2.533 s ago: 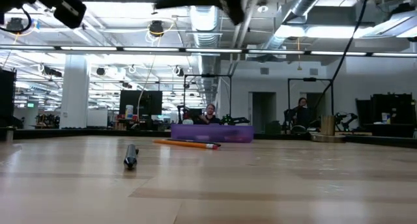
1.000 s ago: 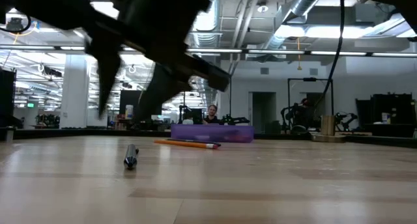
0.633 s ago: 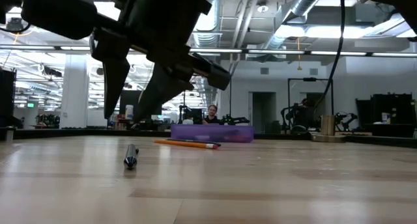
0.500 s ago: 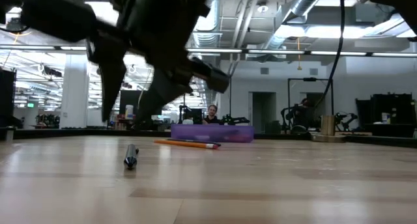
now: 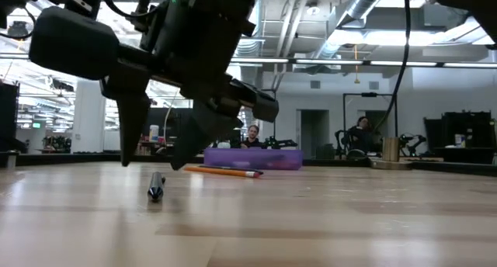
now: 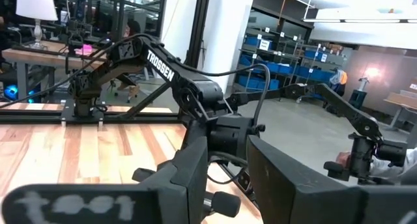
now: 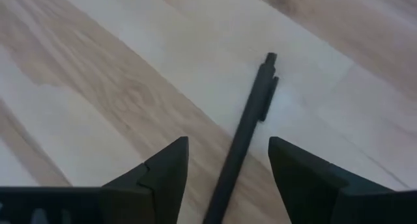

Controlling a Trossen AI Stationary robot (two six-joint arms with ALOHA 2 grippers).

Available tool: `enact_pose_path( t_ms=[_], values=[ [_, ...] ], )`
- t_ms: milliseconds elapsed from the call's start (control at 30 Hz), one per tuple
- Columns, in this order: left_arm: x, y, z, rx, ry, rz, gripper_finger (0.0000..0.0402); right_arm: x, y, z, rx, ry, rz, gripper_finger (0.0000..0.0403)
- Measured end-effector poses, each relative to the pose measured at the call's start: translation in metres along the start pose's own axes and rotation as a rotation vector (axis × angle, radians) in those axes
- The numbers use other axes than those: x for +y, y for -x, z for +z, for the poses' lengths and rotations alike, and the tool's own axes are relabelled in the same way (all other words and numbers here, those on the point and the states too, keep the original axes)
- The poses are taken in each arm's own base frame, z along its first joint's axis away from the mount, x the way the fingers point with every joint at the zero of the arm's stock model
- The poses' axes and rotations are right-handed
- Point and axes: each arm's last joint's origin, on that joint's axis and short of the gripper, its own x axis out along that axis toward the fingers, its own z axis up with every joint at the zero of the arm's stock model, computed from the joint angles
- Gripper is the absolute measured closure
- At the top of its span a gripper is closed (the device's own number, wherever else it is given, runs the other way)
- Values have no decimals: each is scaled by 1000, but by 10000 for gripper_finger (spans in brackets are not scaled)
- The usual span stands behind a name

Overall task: Pick & place school supplies into a supply box
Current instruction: Put the black pen into the violet supply box

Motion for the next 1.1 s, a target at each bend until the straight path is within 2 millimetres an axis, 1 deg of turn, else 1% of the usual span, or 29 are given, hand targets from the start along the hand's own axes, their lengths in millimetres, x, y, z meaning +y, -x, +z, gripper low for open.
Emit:
enact_pose_path(
  t_ms=[133,267,433,567,633,867,1100],
  values=[
    [0,0,0,0,0,0,305,-4,-3,2,13,6,-18,200],
    [0,0,0,0,0,0,305,-9,-15,1,61,9,-6,206],
    [0,0,0,1,1,0,305,-13,-22,2,105,-7,16,207],
    [0,0,0,2,2,0,305,-16,-27,7,167,-31,33,213],
    [0,0,-1,5,5,1,305,-19,-32,9,203,-60,32,221],
    [0,0,-1,12,11,3,305,-25,-38,19,303,-139,63,257],
    [0,0,-2,13,12,3,305,-28,-39,21,322,-183,37,293]
  ],
)
